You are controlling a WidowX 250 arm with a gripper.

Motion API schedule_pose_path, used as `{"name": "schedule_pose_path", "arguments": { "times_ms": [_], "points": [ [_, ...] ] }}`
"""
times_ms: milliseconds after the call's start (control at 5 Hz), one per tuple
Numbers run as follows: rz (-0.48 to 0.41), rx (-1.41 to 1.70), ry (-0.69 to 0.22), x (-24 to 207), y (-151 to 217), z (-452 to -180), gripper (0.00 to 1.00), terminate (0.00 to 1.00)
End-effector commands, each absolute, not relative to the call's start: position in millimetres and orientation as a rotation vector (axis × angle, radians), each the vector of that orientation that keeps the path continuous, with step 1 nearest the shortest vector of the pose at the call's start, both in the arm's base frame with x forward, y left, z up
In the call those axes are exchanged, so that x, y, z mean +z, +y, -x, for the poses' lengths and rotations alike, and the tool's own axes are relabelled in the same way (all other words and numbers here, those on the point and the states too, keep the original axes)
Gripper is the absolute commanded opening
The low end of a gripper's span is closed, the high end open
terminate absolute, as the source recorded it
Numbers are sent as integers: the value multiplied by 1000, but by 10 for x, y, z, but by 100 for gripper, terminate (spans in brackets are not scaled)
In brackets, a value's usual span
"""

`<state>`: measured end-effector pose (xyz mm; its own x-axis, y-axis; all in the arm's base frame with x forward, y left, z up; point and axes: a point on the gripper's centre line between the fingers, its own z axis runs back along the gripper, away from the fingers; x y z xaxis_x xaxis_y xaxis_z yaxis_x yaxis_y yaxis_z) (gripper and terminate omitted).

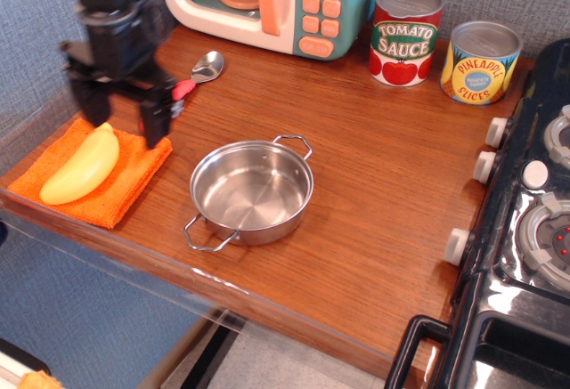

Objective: Put the banana inside the pot.

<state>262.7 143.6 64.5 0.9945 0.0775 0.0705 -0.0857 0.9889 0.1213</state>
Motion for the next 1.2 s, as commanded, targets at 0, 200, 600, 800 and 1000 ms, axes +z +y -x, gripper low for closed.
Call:
{"name": "schedule_pose_path", "arguments": {
  "times_ms": [0,200,600,800,1000],
  "points": [
    [-161,167,-76,598,1783,-2499,100,0],
    [-154,182,-52,478,1817,-2491,100,0],
    [-156,196,-40,386,1820,-2479,0,0],
    [-162,181,-56,422,1784,-2485,0,0],
    [-166,161,-90,518,1724,-2503,0,0]
  ]
}}
